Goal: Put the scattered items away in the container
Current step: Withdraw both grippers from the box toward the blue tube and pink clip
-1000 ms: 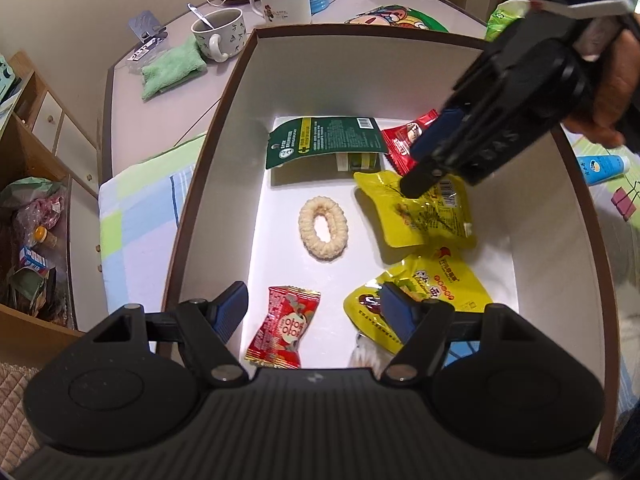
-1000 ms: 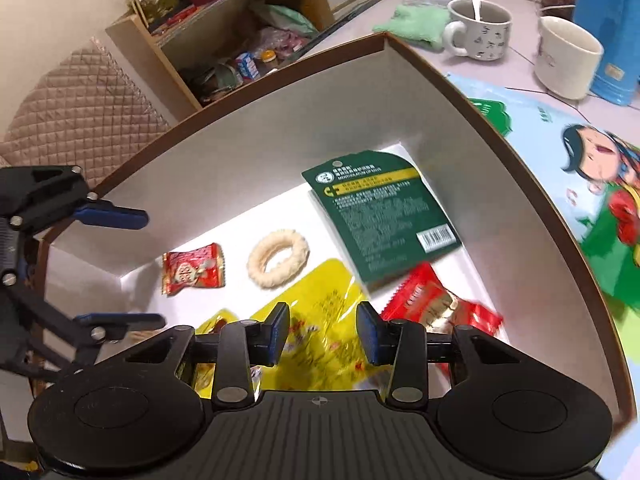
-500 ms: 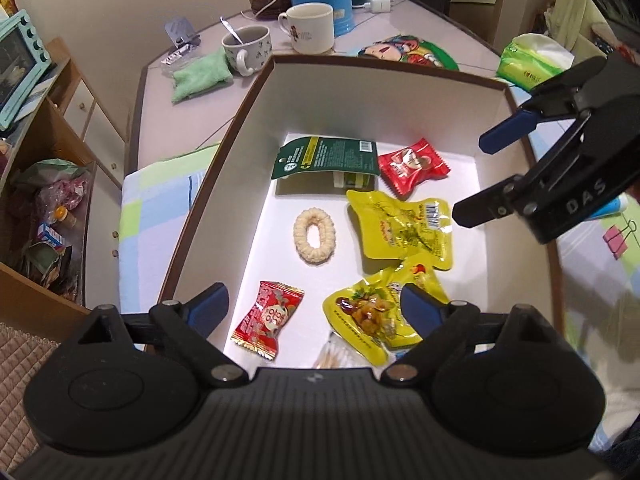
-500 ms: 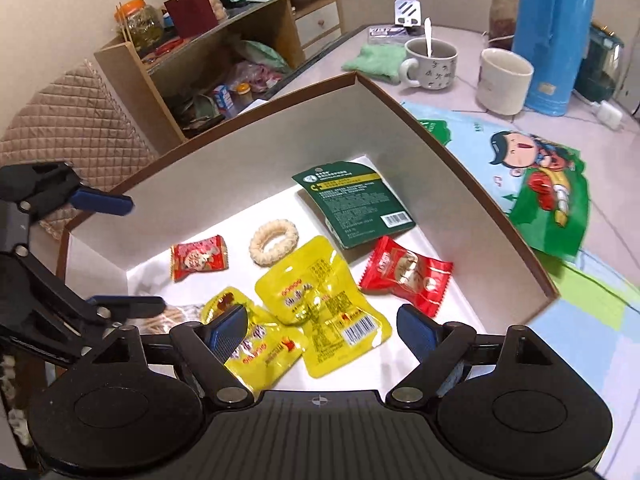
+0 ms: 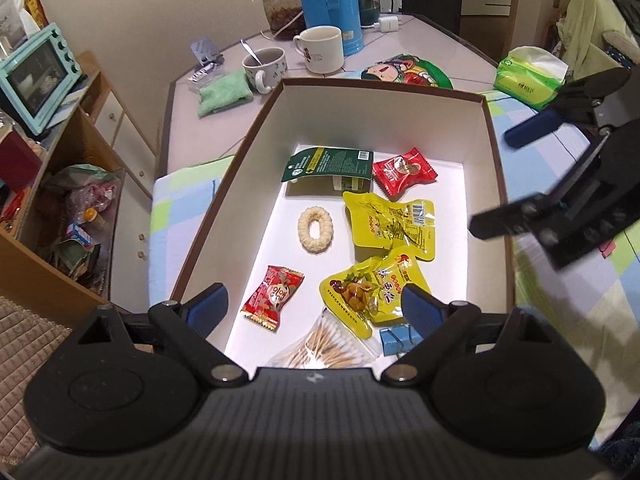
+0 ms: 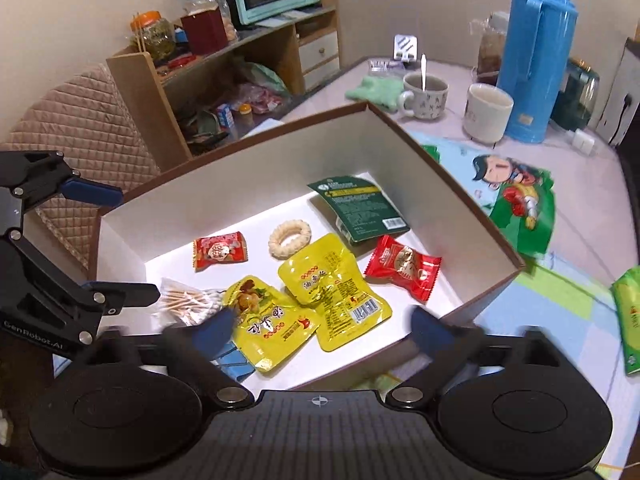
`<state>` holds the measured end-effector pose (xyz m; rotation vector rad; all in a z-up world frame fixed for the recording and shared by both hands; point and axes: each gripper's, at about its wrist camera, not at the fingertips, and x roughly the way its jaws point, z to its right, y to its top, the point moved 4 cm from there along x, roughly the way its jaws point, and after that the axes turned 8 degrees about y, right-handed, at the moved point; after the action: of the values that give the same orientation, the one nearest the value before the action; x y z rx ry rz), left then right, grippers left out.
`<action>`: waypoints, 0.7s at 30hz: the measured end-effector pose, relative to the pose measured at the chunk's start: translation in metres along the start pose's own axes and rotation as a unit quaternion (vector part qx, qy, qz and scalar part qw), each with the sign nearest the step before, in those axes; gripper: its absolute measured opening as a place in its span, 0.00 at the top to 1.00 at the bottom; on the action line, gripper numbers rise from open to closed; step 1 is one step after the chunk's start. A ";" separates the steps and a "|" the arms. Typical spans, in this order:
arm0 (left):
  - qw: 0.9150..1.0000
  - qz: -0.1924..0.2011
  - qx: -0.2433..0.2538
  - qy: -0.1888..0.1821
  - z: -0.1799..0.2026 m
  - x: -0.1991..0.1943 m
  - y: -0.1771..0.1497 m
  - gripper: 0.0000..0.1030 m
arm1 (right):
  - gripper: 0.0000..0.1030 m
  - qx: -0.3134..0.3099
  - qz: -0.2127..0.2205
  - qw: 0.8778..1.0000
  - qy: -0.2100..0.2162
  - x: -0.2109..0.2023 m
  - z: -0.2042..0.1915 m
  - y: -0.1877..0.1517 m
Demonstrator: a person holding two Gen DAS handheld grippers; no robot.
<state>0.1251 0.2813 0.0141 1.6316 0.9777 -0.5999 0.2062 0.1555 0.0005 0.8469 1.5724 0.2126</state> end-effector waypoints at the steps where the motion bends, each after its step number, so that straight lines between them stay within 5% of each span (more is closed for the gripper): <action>1: 1.000 0.001 0.000 0.004 0.001 -0.004 -0.001 0.09 | 0.00 -0.003 0.004 1.000 0.000 -0.003 -0.003 -0.001; 21: 0.999 0.020 -0.010 0.040 0.021 -0.059 -0.027 0.04 | 0.00 -0.050 0.049 0.997 0.016 -0.050 -0.041 -0.025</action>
<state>0.0730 0.2461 0.0408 1.6648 1.0038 -0.4991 0.1559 0.1205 0.0336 0.8474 1.5380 0.3745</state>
